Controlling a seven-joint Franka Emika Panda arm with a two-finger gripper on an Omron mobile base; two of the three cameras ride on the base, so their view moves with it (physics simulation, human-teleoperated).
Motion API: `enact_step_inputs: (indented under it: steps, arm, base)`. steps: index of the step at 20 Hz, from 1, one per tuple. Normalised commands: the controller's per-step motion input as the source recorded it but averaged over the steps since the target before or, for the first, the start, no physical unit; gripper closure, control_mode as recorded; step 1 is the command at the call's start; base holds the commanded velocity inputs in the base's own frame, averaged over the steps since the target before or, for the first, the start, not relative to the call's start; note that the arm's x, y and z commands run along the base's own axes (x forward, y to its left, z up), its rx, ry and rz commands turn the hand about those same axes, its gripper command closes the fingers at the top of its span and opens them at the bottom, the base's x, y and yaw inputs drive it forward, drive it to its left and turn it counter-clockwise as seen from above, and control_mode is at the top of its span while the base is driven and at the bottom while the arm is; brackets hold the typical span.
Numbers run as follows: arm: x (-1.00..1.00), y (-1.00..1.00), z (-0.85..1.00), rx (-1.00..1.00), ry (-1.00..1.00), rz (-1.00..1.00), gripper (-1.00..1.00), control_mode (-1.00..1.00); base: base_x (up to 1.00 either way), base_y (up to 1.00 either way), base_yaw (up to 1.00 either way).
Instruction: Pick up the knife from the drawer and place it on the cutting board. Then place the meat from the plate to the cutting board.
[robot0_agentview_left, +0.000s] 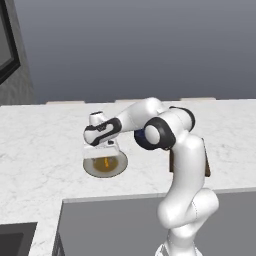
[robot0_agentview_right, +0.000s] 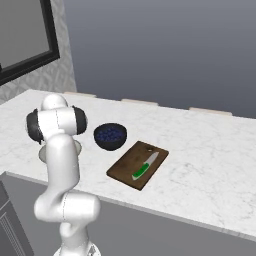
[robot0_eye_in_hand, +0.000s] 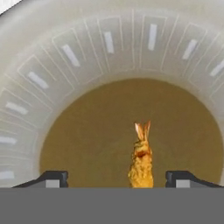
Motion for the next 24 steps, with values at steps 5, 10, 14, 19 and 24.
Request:
enact_step_inputs:
  steps: [5,10,14,19,24]
  arm:
    - [0.00,0.01,-0.28,0.00,0.00,0.00,1.00,-1.00]
    - [-0.09,0.00,-0.21,0.03,0.00,0.00,1.00,-1.00]
    - [-0.15,0.00,-0.17,0.00,0.00,0.00,1.00,-1.00]
    - [-0.41,-0.27,0.06,0.02,0.00,-0.02,1.00,-1.00]
    - [-0.66,-0.56,0.48,0.02,-0.03,0.00,1.00,-1.00]
  base:
    - [0.00,0.00,0.00]
    - [0.00,0.00,0.00]
    - [0.00,0.00,0.00]
    - [0.00,0.00,0.00]
    - [0.00,0.00,0.00]
